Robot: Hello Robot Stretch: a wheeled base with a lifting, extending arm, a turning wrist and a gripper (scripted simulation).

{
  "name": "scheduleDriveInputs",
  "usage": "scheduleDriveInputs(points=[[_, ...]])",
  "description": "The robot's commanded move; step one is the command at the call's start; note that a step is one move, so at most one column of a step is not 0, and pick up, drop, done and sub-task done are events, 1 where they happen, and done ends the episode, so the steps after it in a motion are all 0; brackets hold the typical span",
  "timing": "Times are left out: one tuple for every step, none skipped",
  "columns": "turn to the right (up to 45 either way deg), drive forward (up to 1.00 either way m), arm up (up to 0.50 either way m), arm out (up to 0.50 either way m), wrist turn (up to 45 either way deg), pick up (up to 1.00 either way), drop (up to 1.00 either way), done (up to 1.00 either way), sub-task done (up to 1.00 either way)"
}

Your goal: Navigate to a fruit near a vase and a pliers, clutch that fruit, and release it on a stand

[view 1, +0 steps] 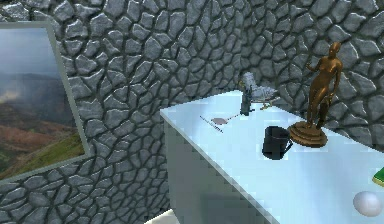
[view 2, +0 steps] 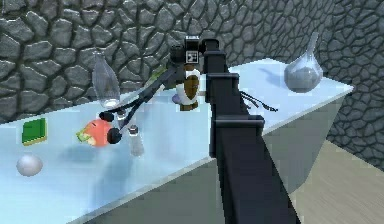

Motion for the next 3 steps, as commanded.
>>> scheduleDriveInputs(points=[[0.0, 0.00, 0.00, 0.00, -9.0, 0.00, 0.00, 0.00, 0.00], [0.0, 0.00, 0.00, -0.42, 0.0, 0.00, 0.00, 0.00, 0.00], [45.0, 0.00, 0.00, 0.00, 0.0, 0.00, 0.00, 0.00, 0.00]])
